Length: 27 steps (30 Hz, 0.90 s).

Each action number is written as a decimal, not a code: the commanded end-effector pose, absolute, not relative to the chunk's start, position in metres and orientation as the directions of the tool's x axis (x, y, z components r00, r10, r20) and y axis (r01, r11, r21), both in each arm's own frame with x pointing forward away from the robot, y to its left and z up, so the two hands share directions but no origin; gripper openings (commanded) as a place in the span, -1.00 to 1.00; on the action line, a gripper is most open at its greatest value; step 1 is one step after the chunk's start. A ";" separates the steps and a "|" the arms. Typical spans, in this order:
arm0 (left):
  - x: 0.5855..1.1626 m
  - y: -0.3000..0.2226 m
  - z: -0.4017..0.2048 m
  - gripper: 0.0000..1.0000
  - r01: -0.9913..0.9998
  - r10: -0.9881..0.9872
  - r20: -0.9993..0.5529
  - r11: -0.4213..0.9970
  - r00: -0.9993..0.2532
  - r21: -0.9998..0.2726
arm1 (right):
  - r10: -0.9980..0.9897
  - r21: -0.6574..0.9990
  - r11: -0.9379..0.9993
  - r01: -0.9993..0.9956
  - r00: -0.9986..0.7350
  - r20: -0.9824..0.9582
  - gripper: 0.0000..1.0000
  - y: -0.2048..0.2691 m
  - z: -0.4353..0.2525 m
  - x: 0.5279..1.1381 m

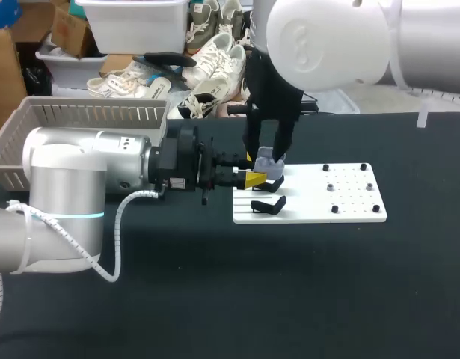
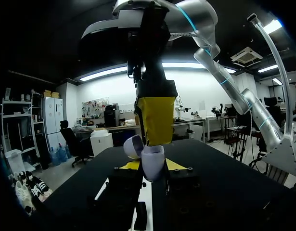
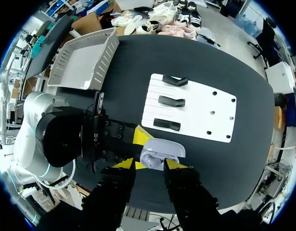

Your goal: Pick up each earbud case from the left stands, insert the matching earbuds, close the lid, and place the case in the box.

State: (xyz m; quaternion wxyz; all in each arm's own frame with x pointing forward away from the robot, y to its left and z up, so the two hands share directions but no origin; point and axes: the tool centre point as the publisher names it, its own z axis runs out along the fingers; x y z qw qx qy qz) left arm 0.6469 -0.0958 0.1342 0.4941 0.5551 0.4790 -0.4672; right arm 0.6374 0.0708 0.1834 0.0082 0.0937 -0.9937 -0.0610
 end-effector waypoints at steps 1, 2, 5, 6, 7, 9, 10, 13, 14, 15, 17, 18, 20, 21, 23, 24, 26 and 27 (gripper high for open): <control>0.647 -0.096 0.134 -1.00 0.993 0.068 -0.992 -0.051 0.106 0.103 | -0.168 0.131 0.977 -0.168 -0.986 -0.010 -0.07 0.070 0.198 0.630; 0.647 -0.096 0.134 -1.00 0.993 0.068 -0.992 -0.051 0.106 0.103 | -0.166 0.135 0.977 -0.167 -0.986 -0.018 -0.06 0.069 0.203 0.628; 0.647 -0.096 0.134 -1.00 0.993 0.068 -0.992 -0.051 0.106 0.103 | -0.163 0.162 0.973 -0.166 -0.986 -0.035 0.09 0.066 0.215 0.627; 0.647 -0.096 0.134 -1.00 0.993 0.068 -0.992 -0.051 0.106 0.103 | -0.156 0.158 0.974 -0.161 -0.987 -0.041 0.24 0.063 0.217 0.628; 0.647 -0.096 0.134 -1.00 0.993 0.068 -0.992 -0.051 0.106 0.103 | -0.135 0.152 0.978 -0.140 -0.990 -0.048 0.46 0.060 0.219 0.631; 0.647 -0.096 0.134 -1.00 0.993 0.068 -0.992 -0.051 0.106 0.103 | -0.058 0.146 0.987 -0.066 -0.997 -0.055 0.79 0.051 0.219 0.640; 0.647 -0.096 0.134 -1.00 0.993 0.068 -0.992 -0.051 0.106 0.103 | -0.028 0.144 0.989 -0.034 -0.999 -0.040 0.95 0.046 0.218 0.644; 0.647 -0.096 0.134 -1.00 0.993 0.068 -0.992 -0.051 0.106 0.103 | 0.057 0.104 0.993 0.054 -0.998 -0.021 1.00 0.035 0.211 0.659; 0.647 -0.096 0.134 -1.00 0.993 0.068 -0.992 -0.051 0.106 0.103 | 0.080 0.095 0.992 0.078 -0.997 -0.013 1.00 0.032 0.209 0.663; 0.647 -0.096 0.134 -1.00 0.993 0.068 -0.992 -0.051 0.106 0.103 | 0.099 0.086 0.992 0.098 -0.995 -0.016 1.00 0.029 0.206 0.668; 0.647 -0.096 0.134 -1.00 0.993 0.068 -0.992 -0.051 0.106 0.103 | 0.140 0.048 0.989 0.139 -0.990 -0.019 1.00 0.023 0.200 0.676; 0.647 -0.096 0.134 -1.00 0.993 0.068 -0.992 -0.051 0.106 0.103 | 0.147 0.041 0.988 0.146 -0.989 -0.016 1.00 0.022 0.198 0.678; 0.647 -0.096 0.134 -1.00 0.993 0.068 -0.992 -0.051 0.106 0.103 | 0.161 0.031 0.987 0.161 -0.987 -0.008 1.00 0.017 0.193 0.684; 0.647 -0.096 0.134 -1.00 0.993 0.068 -0.992 -0.051 0.106 0.103 | 0.162 0.026 0.986 0.162 -0.987 -0.004 1.00 0.017 0.191 0.685; 0.647 -0.096 0.134 -1.00 0.993 0.068 -0.992 -0.051 0.106 0.103 | 0.159 0.022 0.987 0.159 -0.987 0.006 1.00 0.015 0.186 0.686; 0.647 -0.096 0.134 -1.00 0.993 0.068 -0.992 -0.051 0.106 0.103 | 0.159 0.019 0.987 0.159 -0.987 0.014 1.00 0.014 0.183 0.685; 0.647 -0.096 0.134 -1.00 0.993 0.068 -0.992 -0.051 0.106 0.103 | 0.158 0.018 0.987 0.159 -0.987 0.027 1.00 0.013 0.177 0.683; 0.647 -0.096 0.134 -1.00 0.993 0.068 -0.992 -0.051 0.106 0.103 | 0.158 0.019 0.987 0.159 -0.987 0.028 1.00 0.013 0.176 0.681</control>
